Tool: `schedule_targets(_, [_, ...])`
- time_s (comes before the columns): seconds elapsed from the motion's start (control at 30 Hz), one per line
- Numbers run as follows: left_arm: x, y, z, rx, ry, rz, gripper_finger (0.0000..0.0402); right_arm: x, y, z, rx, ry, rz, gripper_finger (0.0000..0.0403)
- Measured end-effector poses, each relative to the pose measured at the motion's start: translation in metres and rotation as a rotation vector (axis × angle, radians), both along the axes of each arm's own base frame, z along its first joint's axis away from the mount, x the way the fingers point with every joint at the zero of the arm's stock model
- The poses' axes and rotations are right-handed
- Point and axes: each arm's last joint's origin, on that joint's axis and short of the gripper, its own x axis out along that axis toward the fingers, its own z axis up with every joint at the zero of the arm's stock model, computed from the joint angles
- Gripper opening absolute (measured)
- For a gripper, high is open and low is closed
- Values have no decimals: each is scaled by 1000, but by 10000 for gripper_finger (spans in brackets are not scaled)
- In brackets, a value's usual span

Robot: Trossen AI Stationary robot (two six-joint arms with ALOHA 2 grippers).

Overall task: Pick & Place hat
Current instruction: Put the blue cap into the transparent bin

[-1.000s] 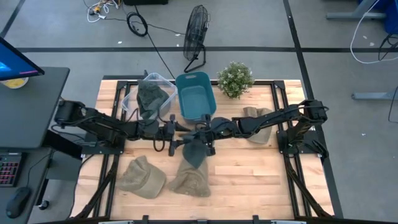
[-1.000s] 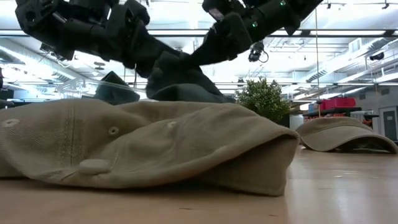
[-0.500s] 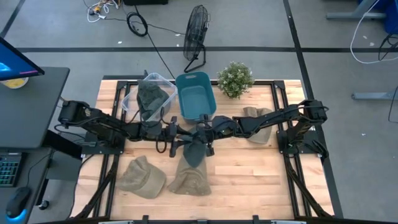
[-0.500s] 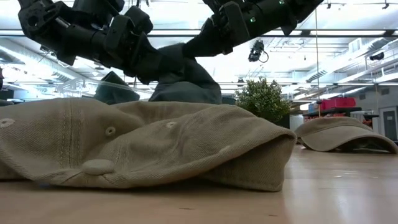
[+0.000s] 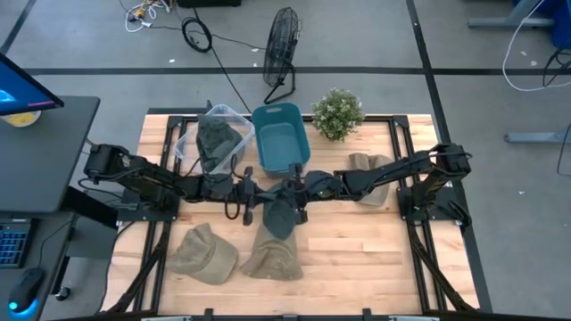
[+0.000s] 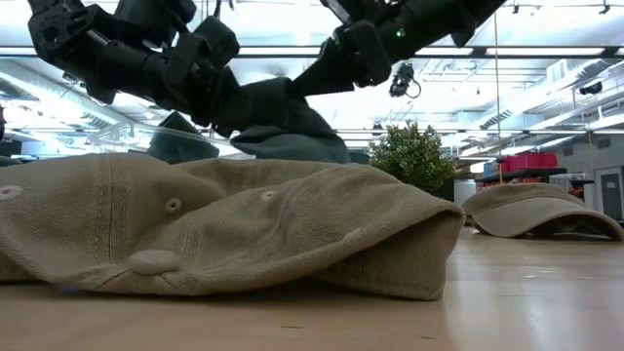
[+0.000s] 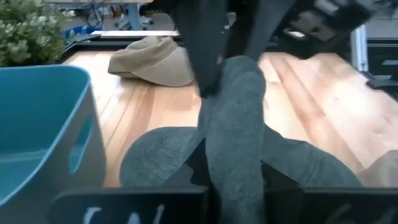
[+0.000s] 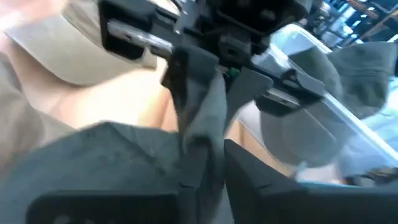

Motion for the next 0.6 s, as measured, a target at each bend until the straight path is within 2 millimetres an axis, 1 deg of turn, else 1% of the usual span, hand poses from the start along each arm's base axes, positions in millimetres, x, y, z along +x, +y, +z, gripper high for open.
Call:
schedule_targets(0.07, [-1,-4,2,5,-11,-2,26,-4,6,6,-29,-4,-13,78])
schedule_targets(0.13, [-3,-7,9,30,-42,15,28,-10,15,16,-45,-31,-24,97])
schedule_targets(0.2, [-6,-11,18,88,-75,32,27,-19,25,28,-65,-48,-12,114])
schedule_targets(0.3, [-14,-16,37,183,-148,54,24,-33,39,46,-88,-74,10,133])
schedule_targets(0.43, [-29,-17,64,289,-251,67,31,-50,48,63,-73,-98,14,147])
schedule_targets(0.53, [-41,-14,81,435,-300,66,34,-58,50,69,-41,-89,12,149])
schedule_targets(0.6, [-48,-11,91,548,-320,100,30,-61,50,69,-30,-69,9,148])
